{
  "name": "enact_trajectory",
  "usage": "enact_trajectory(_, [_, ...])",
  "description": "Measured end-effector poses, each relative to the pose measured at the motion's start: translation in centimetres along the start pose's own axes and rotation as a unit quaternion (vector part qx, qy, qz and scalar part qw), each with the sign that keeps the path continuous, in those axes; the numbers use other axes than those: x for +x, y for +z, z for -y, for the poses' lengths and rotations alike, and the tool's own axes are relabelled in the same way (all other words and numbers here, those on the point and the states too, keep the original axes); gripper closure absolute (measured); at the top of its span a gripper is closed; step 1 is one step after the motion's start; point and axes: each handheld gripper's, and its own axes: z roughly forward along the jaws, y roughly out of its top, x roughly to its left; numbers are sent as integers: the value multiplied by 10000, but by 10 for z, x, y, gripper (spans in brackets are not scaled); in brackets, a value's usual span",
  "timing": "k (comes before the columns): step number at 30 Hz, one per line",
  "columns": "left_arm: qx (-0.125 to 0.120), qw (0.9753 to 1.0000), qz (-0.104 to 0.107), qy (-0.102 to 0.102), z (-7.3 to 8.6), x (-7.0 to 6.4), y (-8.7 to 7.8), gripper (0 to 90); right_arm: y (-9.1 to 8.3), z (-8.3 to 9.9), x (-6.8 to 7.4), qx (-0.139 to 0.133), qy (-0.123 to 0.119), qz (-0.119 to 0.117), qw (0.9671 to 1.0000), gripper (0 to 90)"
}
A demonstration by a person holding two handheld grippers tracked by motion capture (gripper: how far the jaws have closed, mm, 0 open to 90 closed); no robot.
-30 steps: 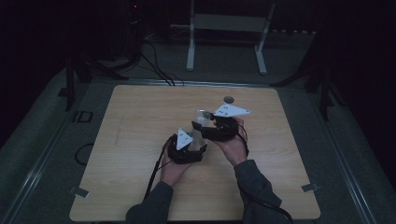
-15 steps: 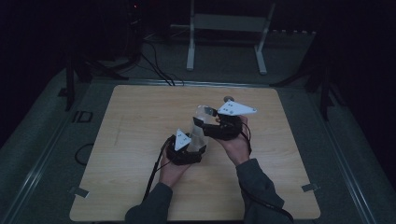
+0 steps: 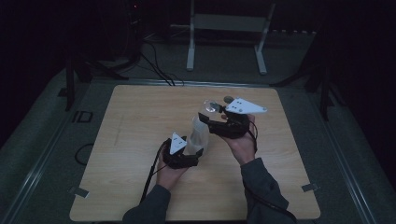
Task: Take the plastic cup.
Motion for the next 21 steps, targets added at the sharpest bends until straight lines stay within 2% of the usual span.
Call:
enact_trajectory(7, [25,10000,45,45,2,-3,-3,169,-9,1,-4,-38,24,64,10000,400])
enact_trajectory(11, [-65,10000,19,55,3,-4,-6,192,-12,1,-6,-30,25,96,9999,401])
enact_trajectory(13, [-132,9999,72,35,3,-6,-10,197,-16,2,-9,-27,43,136,9999,401])
enact_trajectory(21, [-122,9998,142,40,3,-8,-11,197,-26,8,-18,30,79,272,9996,402])
